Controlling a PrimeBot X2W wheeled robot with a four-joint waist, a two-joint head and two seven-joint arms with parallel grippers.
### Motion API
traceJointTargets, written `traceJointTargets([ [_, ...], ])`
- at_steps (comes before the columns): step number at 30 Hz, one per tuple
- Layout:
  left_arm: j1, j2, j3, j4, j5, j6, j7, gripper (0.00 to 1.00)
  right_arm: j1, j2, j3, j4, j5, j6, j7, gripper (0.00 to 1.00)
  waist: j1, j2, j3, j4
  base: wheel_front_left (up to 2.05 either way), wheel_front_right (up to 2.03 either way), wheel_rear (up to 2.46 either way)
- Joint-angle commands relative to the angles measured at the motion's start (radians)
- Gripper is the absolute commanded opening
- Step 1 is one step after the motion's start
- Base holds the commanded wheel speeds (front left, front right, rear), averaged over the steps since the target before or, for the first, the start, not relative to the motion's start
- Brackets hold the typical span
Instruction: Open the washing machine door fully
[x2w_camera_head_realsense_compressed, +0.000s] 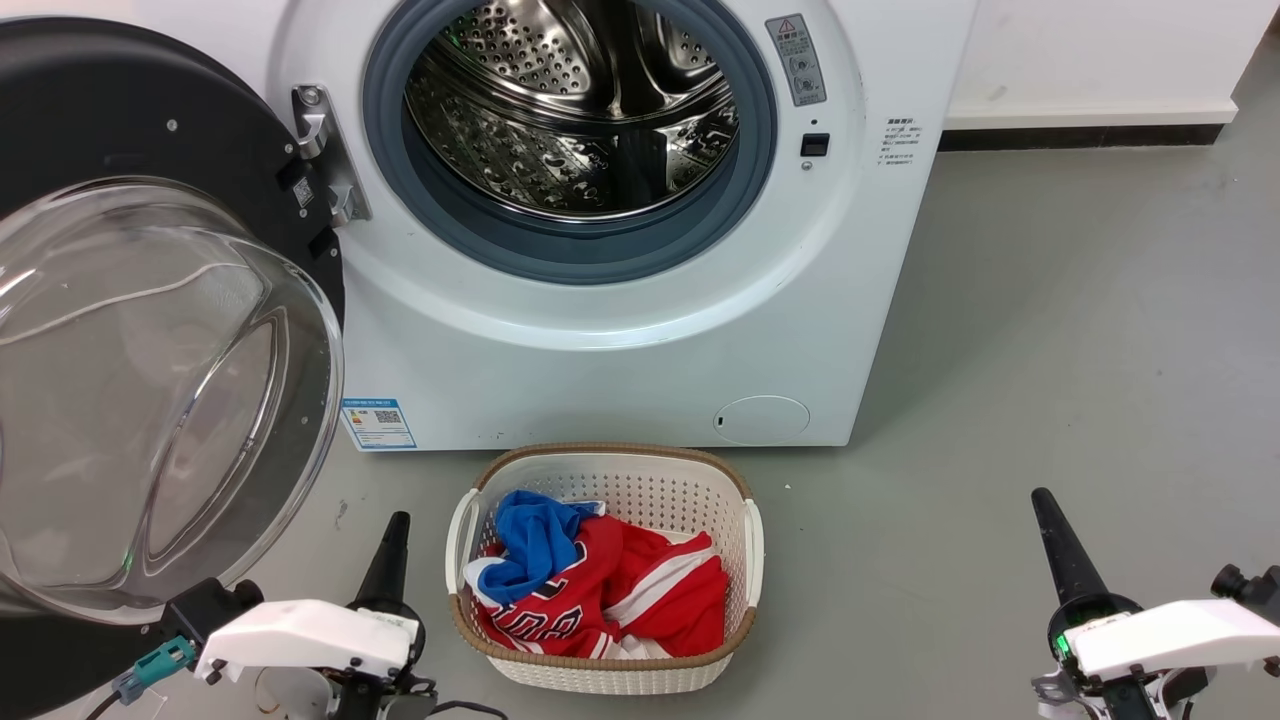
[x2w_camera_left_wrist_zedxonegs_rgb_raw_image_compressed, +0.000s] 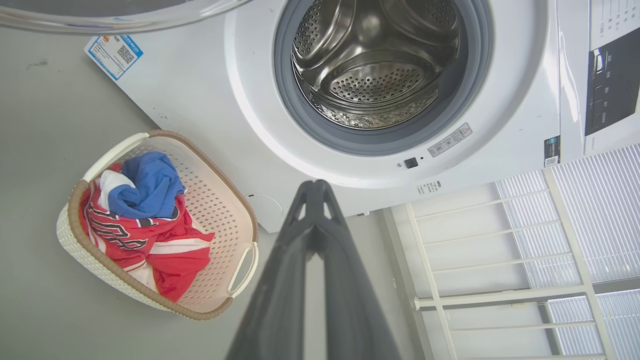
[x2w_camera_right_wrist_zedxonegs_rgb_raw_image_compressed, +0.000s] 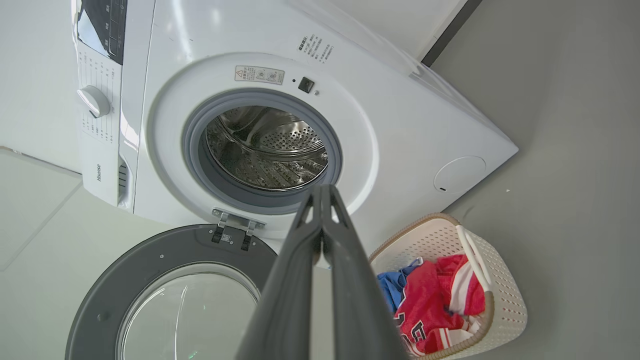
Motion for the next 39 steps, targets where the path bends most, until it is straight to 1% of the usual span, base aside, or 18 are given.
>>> traceJointTargets([
  [1,-0.021,0.001,0.014,-0.01,-0.018,-0.007,0.007,0.0,-0.026,-0.007,-0.003,-0.002,0.026,0.0,0.003,0.0,0.0,0.0,0.0,0.0,0.0,0.0,0.0],
  [18,-0.025,-0.023,0.074,-0.011,-0.153,-0.05,0.05,0.0,-0.049,-0.006,-0.017,0.022,0.193,0.0,0.019,0.0,0.0,0.0,0.002,0.003,0.0,0.0,0.0],
  [39,-0.028,-0.048,0.138,-0.011,-0.294,-0.092,0.097,0.0,-0.071,-0.003,-0.033,0.049,0.365,0.0,0.037,0.0,0.0,0.0,0.003,0.006,0.0,0.0,0.0],
])
